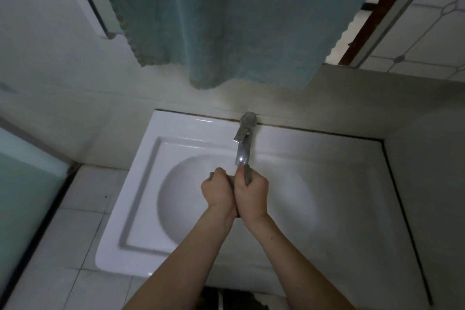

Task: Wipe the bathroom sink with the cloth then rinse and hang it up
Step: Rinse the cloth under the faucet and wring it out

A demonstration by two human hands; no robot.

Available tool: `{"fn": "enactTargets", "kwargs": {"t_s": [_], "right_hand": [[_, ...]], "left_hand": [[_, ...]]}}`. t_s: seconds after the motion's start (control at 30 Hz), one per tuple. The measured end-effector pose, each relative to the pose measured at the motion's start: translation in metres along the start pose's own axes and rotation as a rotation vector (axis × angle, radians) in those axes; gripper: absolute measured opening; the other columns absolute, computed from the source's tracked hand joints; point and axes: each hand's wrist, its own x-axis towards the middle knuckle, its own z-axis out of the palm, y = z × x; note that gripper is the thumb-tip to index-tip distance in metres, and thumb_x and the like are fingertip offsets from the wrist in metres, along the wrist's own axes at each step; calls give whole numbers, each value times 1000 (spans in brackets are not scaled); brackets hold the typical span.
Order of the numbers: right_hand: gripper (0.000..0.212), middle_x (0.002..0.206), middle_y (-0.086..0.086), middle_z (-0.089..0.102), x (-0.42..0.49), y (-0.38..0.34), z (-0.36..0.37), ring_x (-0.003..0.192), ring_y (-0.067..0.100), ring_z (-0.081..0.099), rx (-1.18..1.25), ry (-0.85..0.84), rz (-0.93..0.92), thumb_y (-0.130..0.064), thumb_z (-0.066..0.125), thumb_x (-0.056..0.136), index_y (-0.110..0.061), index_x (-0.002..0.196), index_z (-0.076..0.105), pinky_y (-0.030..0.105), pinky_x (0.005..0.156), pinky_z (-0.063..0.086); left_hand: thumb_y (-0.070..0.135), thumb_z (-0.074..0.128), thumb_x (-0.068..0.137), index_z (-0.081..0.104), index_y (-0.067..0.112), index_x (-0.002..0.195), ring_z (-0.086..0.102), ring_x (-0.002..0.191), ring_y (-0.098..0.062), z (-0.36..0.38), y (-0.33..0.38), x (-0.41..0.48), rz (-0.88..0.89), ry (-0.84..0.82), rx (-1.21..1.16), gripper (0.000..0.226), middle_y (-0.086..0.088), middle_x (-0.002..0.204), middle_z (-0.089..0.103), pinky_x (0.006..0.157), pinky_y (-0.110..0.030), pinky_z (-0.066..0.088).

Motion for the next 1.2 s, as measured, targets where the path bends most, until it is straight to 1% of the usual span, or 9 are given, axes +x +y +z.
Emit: {"fn": "enactTargets", "kwargs": {"t_s": [0.2, 0.3, 0.4, 0.57, 0.73, 0.83, 0.9, 1.1, 1.2], "right_hand": [[49, 49, 5, 56, -4, 26, 1, 48, 19, 54, -203, -109, -105, -43, 42, 90, -12, 53, 48, 32, 48, 44], [40, 56, -3, 61, -1, 15, -5, 56, 12, 60, -107, -61, 19, -41, 51, 92, -22, 57, 54, 31, 58, 50], [26, 82, -3, 70, 5, -7, -21, 78, 11, 68, 99, -141, 148, -45, 51, 93, -23, 84, 62, 31, 72, 55], [18, 112, 5, 62, 10, -43, -41, 101, 15, 63, 237, -210, 75, -37, 51, 96, -31, 110, 61, 18, 70, 51], [31, 101, -6, 49, 0, -71, -39, 93, 8, 57, -76, -105, -218, -53, 59, 80, -28, 97, 59, 24, 79, 50], [25, 111, -8, 61, -4, -83, -38, 104, 5, 60, 42, -37, -354, -30, 66, 86, -22, 109, 62, 24, 89, 50], [34, 115, -11, 68, -9, -95, -42, 108, 1, 62, 224, -39, -309, -10, 66, 88, -22, 120, 61, 17, 91, 49], [16, 67, -4, 68, -5, -110, -44, 69, 11, 65, 302, -136, -338, -2, 61, 89, -12, 79, 68, 20, 72, 51], [33, 49, 6, 53, -10, -107, -36, 49, 13, 52, 308, -187, -258, -18, 60, 92, 1, 66, 58, 23, 58, 48]], "left_hand": [[9, 45, 84, 39, 10, 57, 40, 50, -20, -9, -20, 17, -179, 10, -11, 27, -5, 57, 41, 52, -25, 36], [20, 53, 88, 44, 12, 59, 50, 53, -21, -10, -14, 17, -145, -181, -21, 32, -8, 60, 47, 52, -26, 43], [35, 53, 94, 63, 10, 66, 69, 69, -23, -14, 8, 19, -158, -472, -104, 39, -11, 75, 68, 71, -33, 54], [50, 47, 94, 62, -2, 122, 61, 117, -35, -17, 41, 13, -133, -669, -152, 61, -24, 122, 65, 105, -48, 43], [49, 54, 90, 68, 10, 101, 68, 95, -27, 4, 45, -13, -11, -659, -143, 42, -16, 103, 70, 90, -39, 51], [48, 56, 89, 59, 3, 126, 62, 116, -29, 11, 43, -14, -57, -671, -206, 58, -19, 127, 63, 102, -40, 47], [39, 49, 95, 56, 3, 131, 64, 113, -30, 9, 45, -12, -95, -664, -223, 51, -21, 129, 61, 97, -39, 50], [22, 48, 94, 58, 7, 124, 71, 83, -19, 5, 56, -6, -208, -733, -260, 35, -13, 110, 66, 78, -29, 58], [45, 42, 98, 64, 11, 78, 60, 42, -15, 2, 57, -9, -240, -652, -193, 45, -4, 50, 59, 45, -21, 52]]}}
